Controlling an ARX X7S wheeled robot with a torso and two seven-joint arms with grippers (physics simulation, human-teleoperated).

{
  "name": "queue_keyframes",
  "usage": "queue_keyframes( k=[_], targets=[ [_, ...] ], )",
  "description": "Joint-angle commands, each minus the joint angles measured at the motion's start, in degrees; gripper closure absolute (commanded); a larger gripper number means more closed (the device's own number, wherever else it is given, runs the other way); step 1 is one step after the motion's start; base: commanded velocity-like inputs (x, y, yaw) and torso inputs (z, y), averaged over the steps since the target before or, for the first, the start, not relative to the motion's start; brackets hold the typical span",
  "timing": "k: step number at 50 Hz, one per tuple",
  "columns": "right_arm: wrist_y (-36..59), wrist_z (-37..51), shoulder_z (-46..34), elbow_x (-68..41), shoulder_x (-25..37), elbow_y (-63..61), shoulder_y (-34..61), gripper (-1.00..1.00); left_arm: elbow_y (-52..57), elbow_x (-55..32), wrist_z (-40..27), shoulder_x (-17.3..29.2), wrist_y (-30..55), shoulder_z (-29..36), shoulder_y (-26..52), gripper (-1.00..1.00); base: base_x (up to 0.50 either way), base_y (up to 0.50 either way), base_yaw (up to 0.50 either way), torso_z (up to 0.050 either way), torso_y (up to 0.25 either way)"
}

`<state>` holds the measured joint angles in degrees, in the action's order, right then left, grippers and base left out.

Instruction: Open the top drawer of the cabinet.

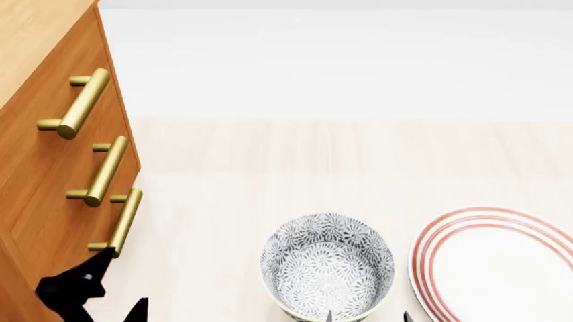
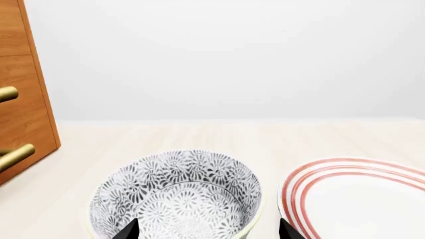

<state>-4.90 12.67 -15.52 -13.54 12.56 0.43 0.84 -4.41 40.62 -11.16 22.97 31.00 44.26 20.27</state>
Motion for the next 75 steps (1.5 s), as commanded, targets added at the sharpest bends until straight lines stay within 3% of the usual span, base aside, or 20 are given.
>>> queue_keyframes(
  k=[1,27,51,60,75],
  targets=[
    [0.2,-0.9,0.9,0.7,-0.7,-0.1,-0.1,-1.0,3.2,10.4,6.4,2.0,5.9,3.4,1.4,-1.0,0.0,0.0,0.0,0.0,0.0],
    [0.3,-0.1,0.5,0.0,-0.2,-0.2,0.0,-1.0,13.3,8.3,11.2,5.4,8.8,-2.4,3.9,-1.0,0.0,0.0,0.0,0.0,0.0],
    [0.0,0.3,-0.3,-0.3,0.1,0.1,0.2,-1.0,16.0,11.7,18.2,9.2,10.2,-1.9,9.3,-1.0,0.0,0.0,0.0,0.0,0.0],
    [0.2,0.4,-0.5,-0.5,0.3,0.2,0.2,-1.0,15.9,5.9,20.6,7.9,10.1,-5.6,11.5,-1.0,0.0,0.0,0.0,0.0,0.0],
    [-0.1,0.7,-0.9,-0.6,0.5,0.5,0.3,-1.0,12.7,4.3,22.9,6.3,10.0,-6.2,16.3,-1.0,0.0,0.0,0.0,0.0,0.0]
  ],
)
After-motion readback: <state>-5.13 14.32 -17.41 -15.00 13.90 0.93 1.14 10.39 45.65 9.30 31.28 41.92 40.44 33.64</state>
